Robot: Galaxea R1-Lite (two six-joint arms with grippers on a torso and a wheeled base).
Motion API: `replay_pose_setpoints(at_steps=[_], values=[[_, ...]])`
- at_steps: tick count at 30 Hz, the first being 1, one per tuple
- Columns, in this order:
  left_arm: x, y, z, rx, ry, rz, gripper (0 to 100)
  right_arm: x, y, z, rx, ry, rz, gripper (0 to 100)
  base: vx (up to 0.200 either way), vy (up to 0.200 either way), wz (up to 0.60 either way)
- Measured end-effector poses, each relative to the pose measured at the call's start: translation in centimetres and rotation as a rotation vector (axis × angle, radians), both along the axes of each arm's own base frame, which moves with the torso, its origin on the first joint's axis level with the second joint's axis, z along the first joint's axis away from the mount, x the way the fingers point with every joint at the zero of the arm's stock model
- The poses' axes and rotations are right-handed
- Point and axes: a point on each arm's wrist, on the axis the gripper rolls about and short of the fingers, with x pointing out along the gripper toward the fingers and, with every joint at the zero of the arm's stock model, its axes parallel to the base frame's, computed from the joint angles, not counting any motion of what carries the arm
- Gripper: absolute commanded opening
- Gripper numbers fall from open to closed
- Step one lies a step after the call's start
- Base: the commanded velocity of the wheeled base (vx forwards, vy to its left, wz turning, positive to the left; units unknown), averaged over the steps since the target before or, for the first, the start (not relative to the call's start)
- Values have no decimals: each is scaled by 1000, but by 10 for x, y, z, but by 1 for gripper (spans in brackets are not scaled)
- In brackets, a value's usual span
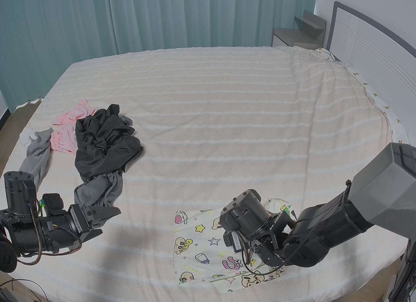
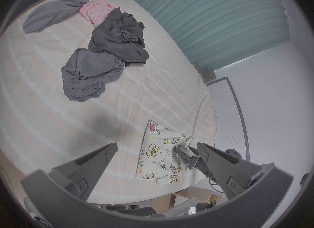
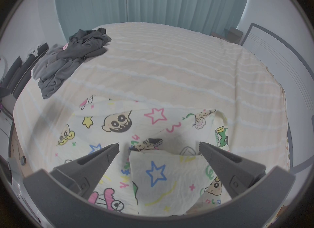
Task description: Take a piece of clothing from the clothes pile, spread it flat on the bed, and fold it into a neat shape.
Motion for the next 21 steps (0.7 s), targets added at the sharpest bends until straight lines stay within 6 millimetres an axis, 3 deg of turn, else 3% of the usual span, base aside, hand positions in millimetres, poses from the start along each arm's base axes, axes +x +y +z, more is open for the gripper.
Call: replay_pose_setpoints(at_steps=[10,21], values=[[0,0,-1,-1,6,0,100,-1,-1,-21,-100,29,17,100,0,0,0],[1,0,-1,-1,7,-1,100,-4,-34,-25,-176,66,-47,100,0,0,0]])
